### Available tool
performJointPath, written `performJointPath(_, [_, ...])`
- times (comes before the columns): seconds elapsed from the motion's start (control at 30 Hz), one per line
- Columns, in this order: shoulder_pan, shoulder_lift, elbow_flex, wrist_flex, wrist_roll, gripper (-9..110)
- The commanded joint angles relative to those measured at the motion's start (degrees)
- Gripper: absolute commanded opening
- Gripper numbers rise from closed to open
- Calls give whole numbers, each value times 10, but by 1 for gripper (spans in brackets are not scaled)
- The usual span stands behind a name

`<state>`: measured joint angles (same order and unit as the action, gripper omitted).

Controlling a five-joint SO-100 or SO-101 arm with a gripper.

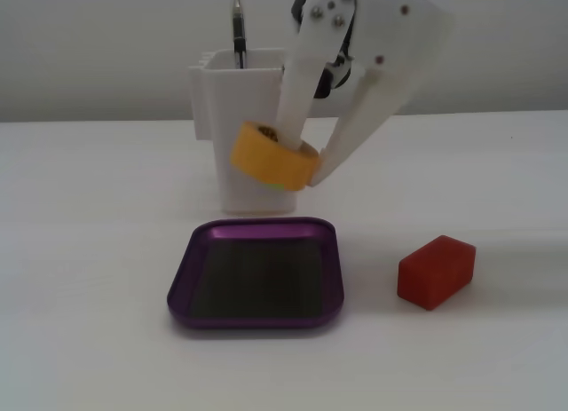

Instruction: Grab up the yellow tape and put it in the box.

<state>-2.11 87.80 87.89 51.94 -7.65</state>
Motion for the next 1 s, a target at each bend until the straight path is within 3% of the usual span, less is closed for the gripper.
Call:
performJointPath(0.0, [15, -28, -41, -19, -3, -1])
performJointPath(0.63, [16, -111, -42, -40, -4, 0])
performJointPath(0.97, [16, -102, -43, -19, -3, 11])
